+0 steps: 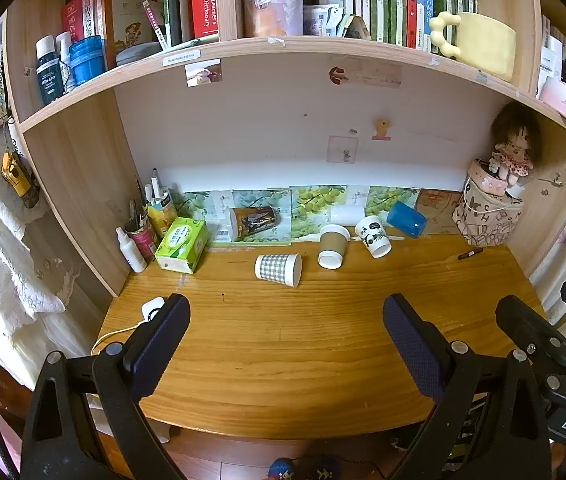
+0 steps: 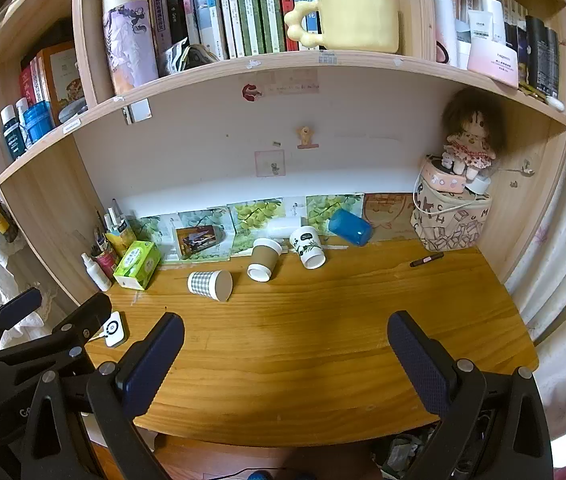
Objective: Flip cup upright
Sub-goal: 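Move the right tool toward the brown-sleeved paper cup lying on its side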
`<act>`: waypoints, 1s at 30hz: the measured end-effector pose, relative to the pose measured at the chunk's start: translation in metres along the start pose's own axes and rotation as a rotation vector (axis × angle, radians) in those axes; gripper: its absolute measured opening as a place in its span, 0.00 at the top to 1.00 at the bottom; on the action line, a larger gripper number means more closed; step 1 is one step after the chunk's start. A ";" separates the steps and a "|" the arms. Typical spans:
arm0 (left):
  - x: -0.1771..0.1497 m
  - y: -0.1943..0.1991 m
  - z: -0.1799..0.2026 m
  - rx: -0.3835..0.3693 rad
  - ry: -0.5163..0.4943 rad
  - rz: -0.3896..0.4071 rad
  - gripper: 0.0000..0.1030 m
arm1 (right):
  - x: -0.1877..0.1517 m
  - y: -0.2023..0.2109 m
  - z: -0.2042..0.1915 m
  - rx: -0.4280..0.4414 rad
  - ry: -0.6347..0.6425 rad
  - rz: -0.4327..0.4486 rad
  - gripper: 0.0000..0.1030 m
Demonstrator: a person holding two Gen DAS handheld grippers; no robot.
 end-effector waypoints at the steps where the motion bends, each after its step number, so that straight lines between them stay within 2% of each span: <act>1: 0.000 0.000 -0.001 -0.003 0.001 -0.004 0.05 | 0.000 0.000 0.000 -0.002 0.002 0.000 0.01; 14: 0.003 -0.011 0.000 -0.003 0.011 -0.026 0.05 | 0.003 -0.007 0.001 0.006 0.002 -0.015 0.01; 30: 0.001 -0.047 0.004 0.011 0.050 -0.081 0.05 | 0.011 -0.045 0.023 0.051 -0.039 -0.076 0.01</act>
Point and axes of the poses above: each gripper's, at about its wrist camera, not at the fingertips, and y roughly against the way its jaws point, z to its right, x to its top, the point moved 6 cm from there along -y, roughly the way its jaws point, and after that the axes turned 14 degrees about -y, right-handed, at the moved point
